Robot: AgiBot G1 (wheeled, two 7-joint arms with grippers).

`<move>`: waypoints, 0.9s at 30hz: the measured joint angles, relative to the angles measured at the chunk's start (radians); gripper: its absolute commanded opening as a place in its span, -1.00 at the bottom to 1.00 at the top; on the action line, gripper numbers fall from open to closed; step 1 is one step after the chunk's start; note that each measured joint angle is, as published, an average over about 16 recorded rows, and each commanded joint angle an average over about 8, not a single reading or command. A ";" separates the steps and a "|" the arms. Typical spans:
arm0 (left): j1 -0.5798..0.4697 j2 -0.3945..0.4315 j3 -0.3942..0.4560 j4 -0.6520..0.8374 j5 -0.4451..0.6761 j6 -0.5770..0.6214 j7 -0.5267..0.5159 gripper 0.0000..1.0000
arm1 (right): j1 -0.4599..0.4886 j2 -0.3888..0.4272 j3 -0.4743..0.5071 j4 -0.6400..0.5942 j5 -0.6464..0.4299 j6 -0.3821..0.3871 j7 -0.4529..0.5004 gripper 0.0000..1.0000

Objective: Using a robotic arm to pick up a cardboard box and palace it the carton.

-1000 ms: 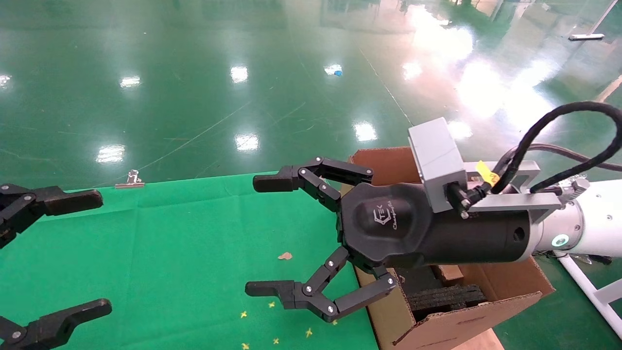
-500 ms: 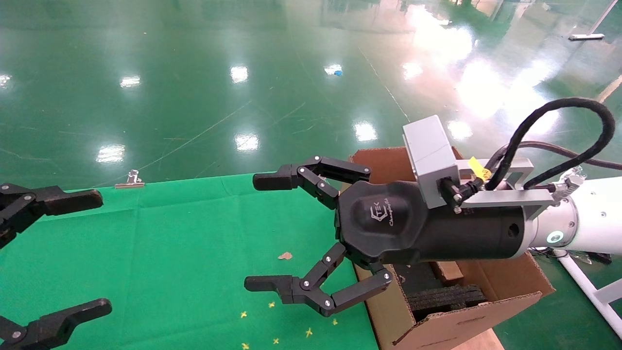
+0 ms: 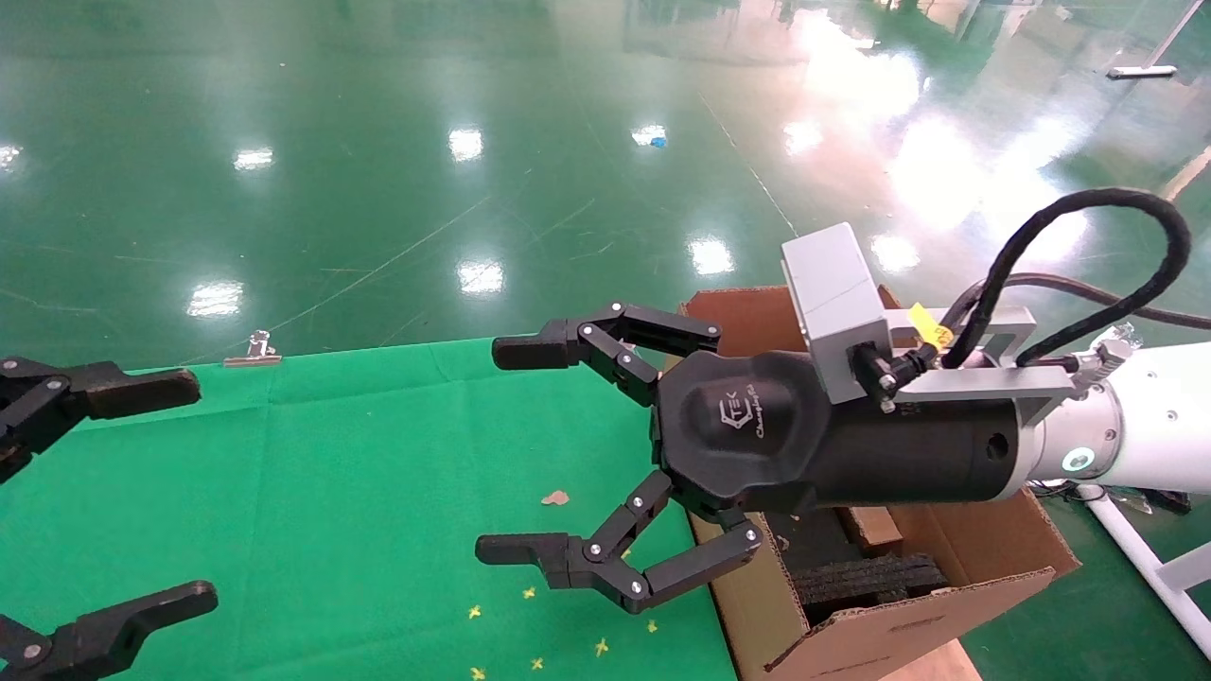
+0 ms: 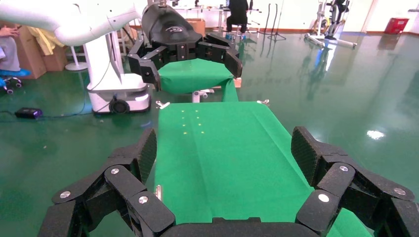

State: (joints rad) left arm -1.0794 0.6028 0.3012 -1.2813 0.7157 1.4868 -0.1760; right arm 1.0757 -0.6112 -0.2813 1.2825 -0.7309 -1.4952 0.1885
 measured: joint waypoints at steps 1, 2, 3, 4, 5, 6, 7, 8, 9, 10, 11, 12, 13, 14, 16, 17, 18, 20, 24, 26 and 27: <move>0.000 0.000 0.000 0.000 0.000 0.000 0.000 1.00 | 0.000 0.000 0.000 0.000 0.000 0.000 0.000 1.00; 0.000 0.000 0.000 0.000 0.000 0.000 0.000 1.00 | 0.000 0.000 0.000 0.000 0.000 0.000 0.000 1.00; 0.000 0.000 0.000 0.000 0.000 0.000 0.000 1.00 | 0.000 0.000 -0.001 0.000 0.000 0.000 0.000 1.00; 0.000 0.000 0.000 0.000 0.000 0.000 0.000 1.00 | 0.001 0.000 -0.001 -0.001 0.000 0.000 0.000 1.00; 0.000 0.000 0.000 0.000 0.000 0.000 0.000 1.00 | 0.001 0.000 -0.001 -0.001 0.000 0.000 0.000 1.00; 0.000 0.000 0.000 0.000 0.000 0.000 0.000 1.00 | 0.001 0.000 -0.001 -0.001 0.000 0.000 0.000 1.00; 0.000 0.000 0.000 0.000 0.000 0.000 0.000 1.00 | 0.001 0.000 -0.001 -0.001 0.000 0.000 0.000 1.00; 0.000 0.000 0.000 0.000 0.000 0.000 0.000 1.00 | 0.001 0.000 -0.001 -0.001 0.000 0.000 0.000 1.00; 0.000 0.000 0.000 0.000 0.000 0.000 0.000 1.00 | 0.001 -0.001 -0.001 -0.001 -0.001 0.000 0.001 1.00; 0.000 0.000 0.000 0.000 0.000 0.000 0.000 1.00 | 0.001 -0.001 -0.001 -0.001 -0.001 0.001 0.001 1.00; 0.000 0.000 0.000 0.000 0.000 0.000 0.000 1.00 | 0.001 -0.001 -0.002 -0.001 -0.001 0.001 0.001 1.00; 0.000 0.000 0.000 0.000 0.000 0.000 0.000 1.00 | 0.001 -0.001 -0.002 -0.001 -0.001 0.001 0.001 1.00; 0.000 0.000 0.000 0.000 0.000 0.000 0.000 1.00 | 0.001 -0.001 -0.002 -0.001 -0.001 0.001 0.001 1.00; 0.000 0.000 0.000 0.000 0.000 0.000 0.000 1.00 | 0.001 -0.001 -0.002 -0.001 -0.001 0.001 0.001 1.00; 0.000 0.000 0.000 0.000 0.000 0.000 0.000 1.00 | 0.001 -0.001 -0.002 -0.002 -0.001 0.001 0.001 1.00; 0.000 0.000 0.000 0.000 0.000 0.000 0.000 1.00 | 0.001 -0.001 -0.002 -0.002 -0.001 0.001 0.001 1.00; 0.000 0.000 0.000 0.000 0.000 0.000 0.000 1.00 | 0.001 -0.001 -0.002 -0.002 -0.001 0.001 0.001 1.00; 0.000 0.000 0.000 0.000 0.000 0.000 0.000 1.00 | 0.002 -0.001 -0.002 -0.002 -0.001 0.001 0.001 1.00; 0.000 0.000 0.000 0.000 0.000 0.000 0.000 1.00 | 0.002 -0.001 -0.002 -0.002 -0.001 0.001 0.001 1.00; 0.000 0.000 0.000 0.000 0.000 0.000 0.000 1.00 | 0.002 -0.001 -0.002 -0.002 -0.001 0.001 0.001 1.00; 0.000 0.000 0.000 0.000 0.000 0.000 0.000 1.00 | 0.002 -0.001 -0.003 -0.002 -0.001 0.001 0.001 1.00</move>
State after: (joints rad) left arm -1.0794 0.6028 0.3012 -1.2813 0.7157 1.4868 -0.1760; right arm 1.0776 -0.6120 -0.2838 1.2804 -0.7320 -1.4945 0.1891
